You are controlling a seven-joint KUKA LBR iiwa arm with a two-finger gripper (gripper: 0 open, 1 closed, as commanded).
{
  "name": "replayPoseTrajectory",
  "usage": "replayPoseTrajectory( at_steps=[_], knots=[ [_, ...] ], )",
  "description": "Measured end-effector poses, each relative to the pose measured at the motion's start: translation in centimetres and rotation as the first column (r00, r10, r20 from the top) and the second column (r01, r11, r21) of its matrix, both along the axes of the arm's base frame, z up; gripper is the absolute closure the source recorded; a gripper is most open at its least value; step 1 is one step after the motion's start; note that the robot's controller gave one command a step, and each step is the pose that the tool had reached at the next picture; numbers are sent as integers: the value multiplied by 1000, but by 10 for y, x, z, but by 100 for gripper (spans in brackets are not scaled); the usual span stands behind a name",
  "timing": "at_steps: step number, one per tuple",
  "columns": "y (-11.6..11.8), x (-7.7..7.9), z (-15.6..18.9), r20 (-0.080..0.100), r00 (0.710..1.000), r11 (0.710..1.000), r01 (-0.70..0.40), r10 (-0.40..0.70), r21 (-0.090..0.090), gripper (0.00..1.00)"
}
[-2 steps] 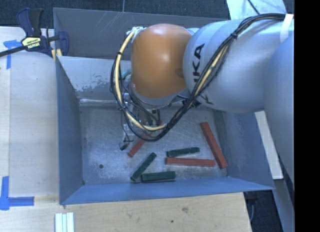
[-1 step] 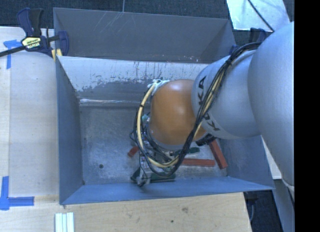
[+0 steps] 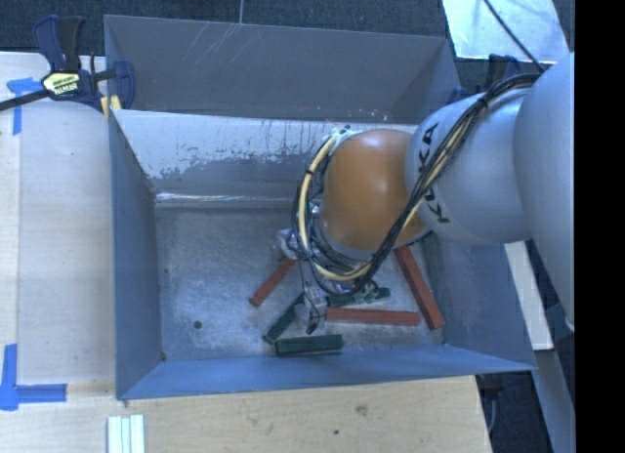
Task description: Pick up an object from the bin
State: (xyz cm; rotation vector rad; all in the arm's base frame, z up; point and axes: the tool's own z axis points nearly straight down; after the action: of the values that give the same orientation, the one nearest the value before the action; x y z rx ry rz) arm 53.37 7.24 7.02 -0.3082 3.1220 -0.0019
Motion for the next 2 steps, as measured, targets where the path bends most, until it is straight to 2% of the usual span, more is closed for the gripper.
replayPoseTrajectory(
  at_steps=[1, 2],
  knots=[
    [4, 0, 4, 1, 1000, 1000, -3, 3, 5, 100],
    [5, 59, 4, -1, 885, 885, -465, 465, 1, 100]
  ],
)
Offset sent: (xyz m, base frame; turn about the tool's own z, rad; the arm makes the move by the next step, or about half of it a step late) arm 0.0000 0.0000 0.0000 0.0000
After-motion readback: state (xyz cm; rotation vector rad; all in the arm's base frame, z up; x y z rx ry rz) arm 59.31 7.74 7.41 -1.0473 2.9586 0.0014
